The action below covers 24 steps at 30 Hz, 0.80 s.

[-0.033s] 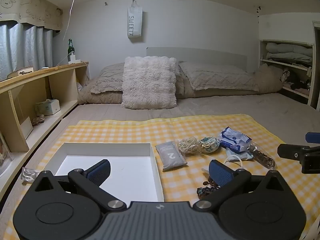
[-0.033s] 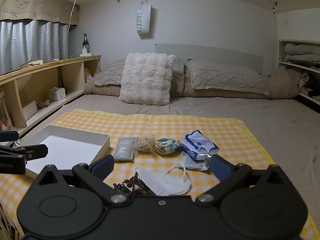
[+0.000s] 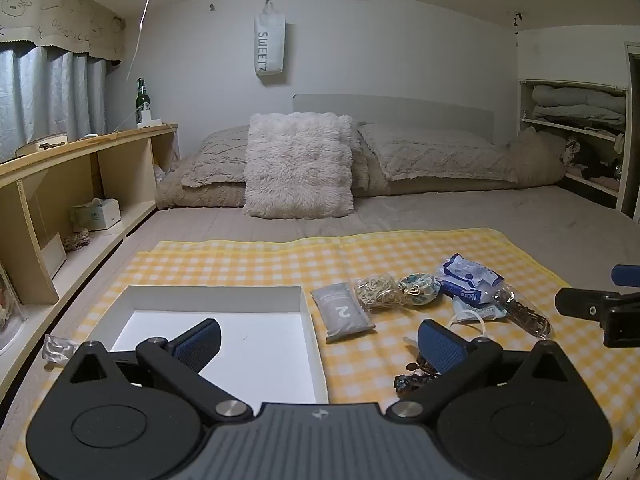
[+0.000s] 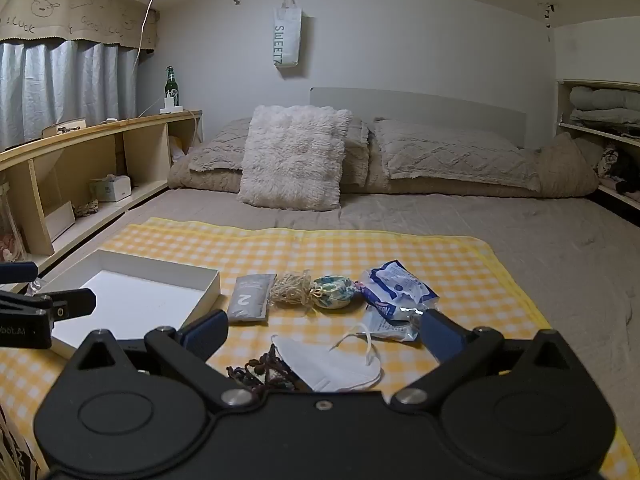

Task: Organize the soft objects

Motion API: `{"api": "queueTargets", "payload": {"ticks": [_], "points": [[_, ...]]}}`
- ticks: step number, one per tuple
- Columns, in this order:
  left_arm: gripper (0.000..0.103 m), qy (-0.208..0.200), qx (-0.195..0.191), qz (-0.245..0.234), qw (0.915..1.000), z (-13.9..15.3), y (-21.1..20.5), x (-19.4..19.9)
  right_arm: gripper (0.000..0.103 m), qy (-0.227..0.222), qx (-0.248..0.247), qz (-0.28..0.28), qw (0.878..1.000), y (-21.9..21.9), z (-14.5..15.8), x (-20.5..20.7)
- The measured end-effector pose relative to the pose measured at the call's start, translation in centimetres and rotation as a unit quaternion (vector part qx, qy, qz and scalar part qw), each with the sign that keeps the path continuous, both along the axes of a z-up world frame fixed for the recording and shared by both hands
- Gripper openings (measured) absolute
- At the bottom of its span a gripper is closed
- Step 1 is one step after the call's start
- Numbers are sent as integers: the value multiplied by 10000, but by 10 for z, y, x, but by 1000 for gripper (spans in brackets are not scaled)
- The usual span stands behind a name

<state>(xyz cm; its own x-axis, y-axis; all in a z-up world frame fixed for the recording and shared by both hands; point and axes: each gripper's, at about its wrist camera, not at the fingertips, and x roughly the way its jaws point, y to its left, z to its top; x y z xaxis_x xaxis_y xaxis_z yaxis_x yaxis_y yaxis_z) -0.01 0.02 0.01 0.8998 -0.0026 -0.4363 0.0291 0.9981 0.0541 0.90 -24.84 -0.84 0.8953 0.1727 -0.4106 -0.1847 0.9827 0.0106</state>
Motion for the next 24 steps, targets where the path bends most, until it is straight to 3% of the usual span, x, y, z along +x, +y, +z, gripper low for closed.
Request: {"api": "queueTargets", "payload": {"ticks": [24], "points": [[103, 4, 23, 6, 10000, 0, 0, 0, 103, 19, -13, 21, 10000, 2, -1, 1]]}}
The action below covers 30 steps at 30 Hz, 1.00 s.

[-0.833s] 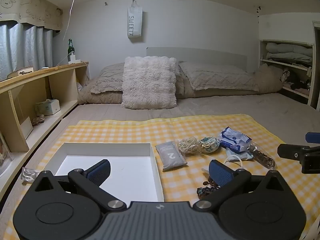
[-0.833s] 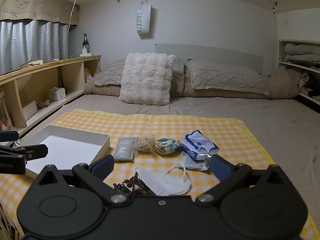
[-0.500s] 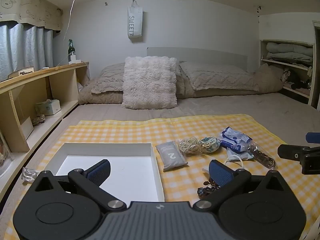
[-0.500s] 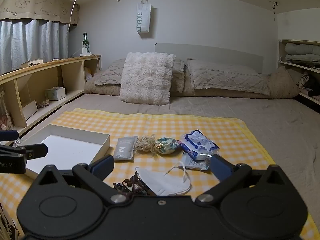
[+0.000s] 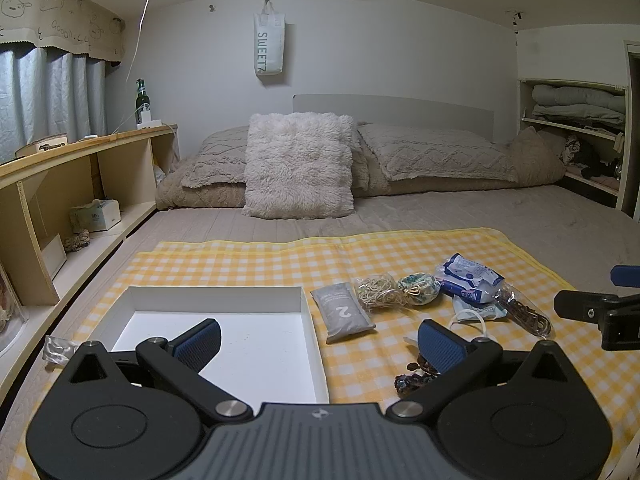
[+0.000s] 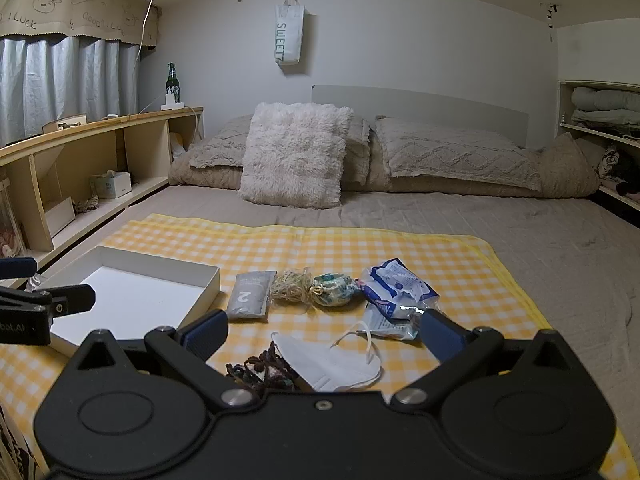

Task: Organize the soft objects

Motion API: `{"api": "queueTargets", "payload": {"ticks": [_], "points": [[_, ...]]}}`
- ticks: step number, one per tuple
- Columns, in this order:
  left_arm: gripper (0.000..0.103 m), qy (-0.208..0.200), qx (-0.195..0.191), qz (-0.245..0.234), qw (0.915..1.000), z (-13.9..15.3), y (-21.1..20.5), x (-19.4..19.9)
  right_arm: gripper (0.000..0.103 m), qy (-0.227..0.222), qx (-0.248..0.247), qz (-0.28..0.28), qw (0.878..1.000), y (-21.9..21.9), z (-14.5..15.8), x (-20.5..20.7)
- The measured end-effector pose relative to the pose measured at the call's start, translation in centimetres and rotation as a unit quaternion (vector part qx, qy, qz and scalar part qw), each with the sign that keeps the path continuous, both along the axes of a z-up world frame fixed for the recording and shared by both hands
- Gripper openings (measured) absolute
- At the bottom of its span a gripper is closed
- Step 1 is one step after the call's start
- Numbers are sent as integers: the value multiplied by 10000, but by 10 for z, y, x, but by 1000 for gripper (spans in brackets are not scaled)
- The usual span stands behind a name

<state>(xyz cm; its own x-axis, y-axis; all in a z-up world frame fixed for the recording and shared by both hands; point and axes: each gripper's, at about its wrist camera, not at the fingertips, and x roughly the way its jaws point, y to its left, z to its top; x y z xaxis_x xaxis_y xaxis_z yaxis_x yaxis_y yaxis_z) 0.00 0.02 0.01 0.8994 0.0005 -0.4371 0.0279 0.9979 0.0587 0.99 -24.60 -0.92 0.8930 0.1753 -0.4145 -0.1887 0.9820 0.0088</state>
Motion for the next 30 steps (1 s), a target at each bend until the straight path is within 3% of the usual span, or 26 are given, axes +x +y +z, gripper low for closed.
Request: {"api": "queueTargets", "payload": {"ticks": [30], "points": [[103, -12, 17, -24, 10000, 1, -1, -1, 103, 8, -40, 2, 10000, 1, 0, 2]]}}
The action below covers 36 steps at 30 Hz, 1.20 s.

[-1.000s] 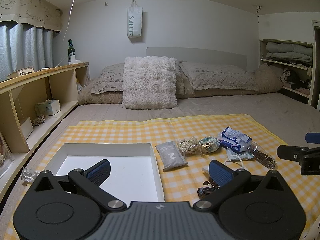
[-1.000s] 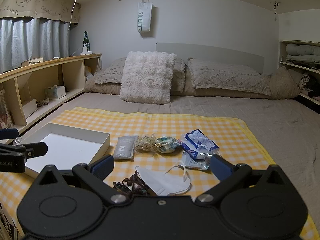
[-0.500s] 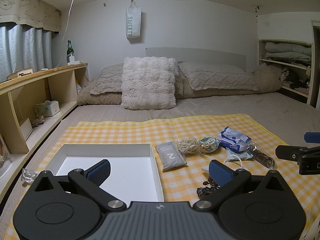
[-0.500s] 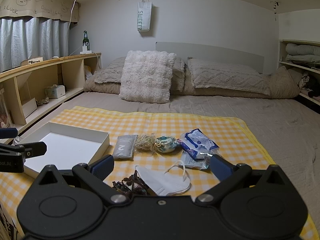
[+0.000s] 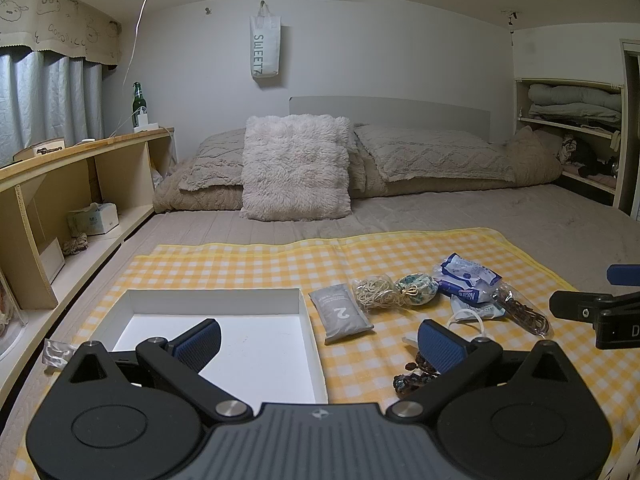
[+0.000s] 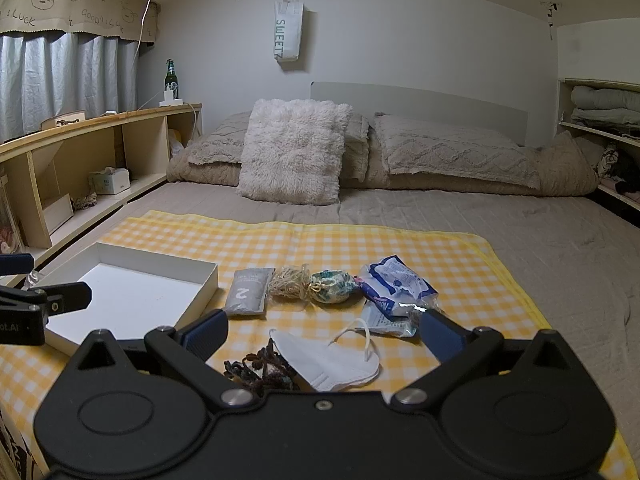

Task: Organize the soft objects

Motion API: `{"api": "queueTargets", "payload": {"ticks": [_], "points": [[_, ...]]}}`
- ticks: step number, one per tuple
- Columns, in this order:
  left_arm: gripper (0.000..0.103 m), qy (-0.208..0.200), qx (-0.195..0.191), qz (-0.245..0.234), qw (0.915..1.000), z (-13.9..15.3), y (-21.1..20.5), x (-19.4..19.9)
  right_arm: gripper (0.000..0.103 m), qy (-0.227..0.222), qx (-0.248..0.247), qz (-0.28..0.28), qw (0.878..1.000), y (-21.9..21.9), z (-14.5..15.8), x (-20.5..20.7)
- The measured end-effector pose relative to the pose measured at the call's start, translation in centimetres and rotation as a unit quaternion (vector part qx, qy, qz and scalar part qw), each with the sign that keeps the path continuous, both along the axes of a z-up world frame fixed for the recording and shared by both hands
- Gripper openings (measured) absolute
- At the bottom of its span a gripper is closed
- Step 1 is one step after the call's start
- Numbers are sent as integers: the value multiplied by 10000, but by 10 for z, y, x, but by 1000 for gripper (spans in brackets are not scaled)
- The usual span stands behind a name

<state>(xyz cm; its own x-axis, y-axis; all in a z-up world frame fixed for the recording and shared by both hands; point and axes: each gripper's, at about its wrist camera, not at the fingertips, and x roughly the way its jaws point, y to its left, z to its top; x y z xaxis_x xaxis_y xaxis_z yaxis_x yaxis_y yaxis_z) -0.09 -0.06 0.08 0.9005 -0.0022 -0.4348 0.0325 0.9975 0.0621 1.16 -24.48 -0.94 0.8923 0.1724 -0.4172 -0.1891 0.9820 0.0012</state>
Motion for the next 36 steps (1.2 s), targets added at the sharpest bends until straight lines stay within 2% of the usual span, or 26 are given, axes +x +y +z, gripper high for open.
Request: {"api": "queueTargets", "payload": {"ticks": [36], "points": [[103, -9, 6, -18, 10000, 1, -3, 0, 103, 10, -26, 7, 10000, -1, -6, 3]]}}
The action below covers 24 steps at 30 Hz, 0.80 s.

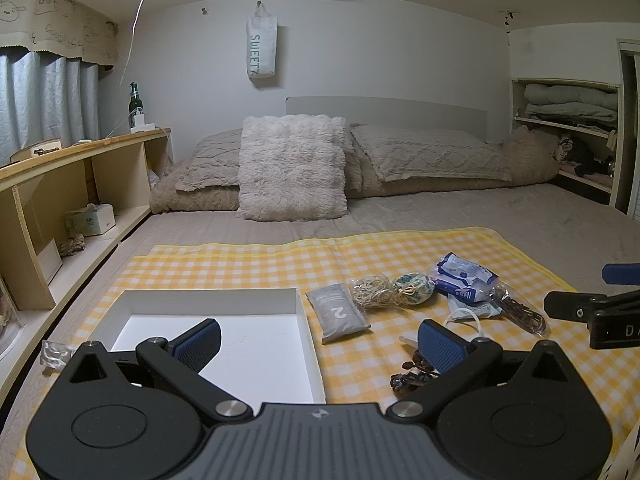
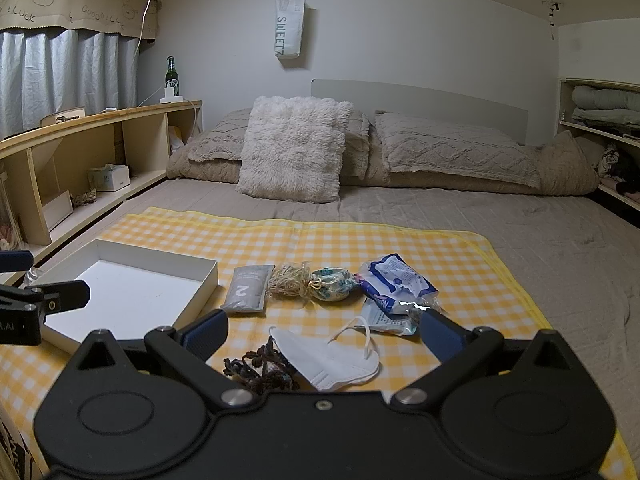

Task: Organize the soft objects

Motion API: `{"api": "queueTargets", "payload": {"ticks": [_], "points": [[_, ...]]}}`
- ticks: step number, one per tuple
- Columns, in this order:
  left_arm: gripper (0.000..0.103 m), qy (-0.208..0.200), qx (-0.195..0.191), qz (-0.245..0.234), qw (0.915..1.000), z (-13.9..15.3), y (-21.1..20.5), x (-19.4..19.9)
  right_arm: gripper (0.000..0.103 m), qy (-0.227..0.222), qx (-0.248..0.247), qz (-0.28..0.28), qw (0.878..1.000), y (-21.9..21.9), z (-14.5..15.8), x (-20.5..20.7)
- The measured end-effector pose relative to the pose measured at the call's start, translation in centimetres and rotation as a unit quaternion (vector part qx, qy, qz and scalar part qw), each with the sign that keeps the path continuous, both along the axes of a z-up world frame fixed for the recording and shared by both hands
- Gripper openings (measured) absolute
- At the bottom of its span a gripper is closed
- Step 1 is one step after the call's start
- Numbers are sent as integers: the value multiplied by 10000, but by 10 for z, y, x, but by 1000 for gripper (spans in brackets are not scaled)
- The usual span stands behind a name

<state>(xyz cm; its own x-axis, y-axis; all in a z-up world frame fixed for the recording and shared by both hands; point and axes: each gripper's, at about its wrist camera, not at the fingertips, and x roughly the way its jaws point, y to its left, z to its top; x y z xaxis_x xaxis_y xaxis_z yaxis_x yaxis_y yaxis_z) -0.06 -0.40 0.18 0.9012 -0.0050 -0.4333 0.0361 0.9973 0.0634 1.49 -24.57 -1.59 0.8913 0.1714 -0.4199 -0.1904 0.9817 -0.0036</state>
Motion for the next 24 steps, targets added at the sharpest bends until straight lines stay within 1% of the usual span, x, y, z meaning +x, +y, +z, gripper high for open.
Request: {"api": "queueTargets", "payload": {"ticks": [4, 7, 10, 12, 15, 18, 21, 24], "points": [[103, -2, 3, 3, 10000, 0, 0, 0, 103, -20, 5, -23, 10000, -1, -3, 1], [103, -4, 0, 7, 10000, 0, 0, 0, 103, -159, -54, -57, 9998, 2, -10, 0], [103, -18, -12, 1, 10000, 1, -1, 0, 103, -280, -89, -192, 9994, 1, -9, -4], [103, -65, -5, -75, 10000, 3, -9, 1, 103, -378, -82, -253, 9989, -1, 0, -8], [103, -141, 76, -202, 9997, 7, -17, 0, 103, -444, -100, -197, 9988, -7, 12, -5], [103, -240, 147, -314, 9991, 11, -25, 1, 103, -622, -168, -237, 9976, -13, 22, -3], [103, -267, 94, -459, 9985, 14, -32, 4, 103, -811, -204, -260, 9962, -20, 34, -1], [103, -184, -8, -716, 9973, 21, -38, 10, 103, -955, -251, -277, 9947, -28, 47, 5]]}}
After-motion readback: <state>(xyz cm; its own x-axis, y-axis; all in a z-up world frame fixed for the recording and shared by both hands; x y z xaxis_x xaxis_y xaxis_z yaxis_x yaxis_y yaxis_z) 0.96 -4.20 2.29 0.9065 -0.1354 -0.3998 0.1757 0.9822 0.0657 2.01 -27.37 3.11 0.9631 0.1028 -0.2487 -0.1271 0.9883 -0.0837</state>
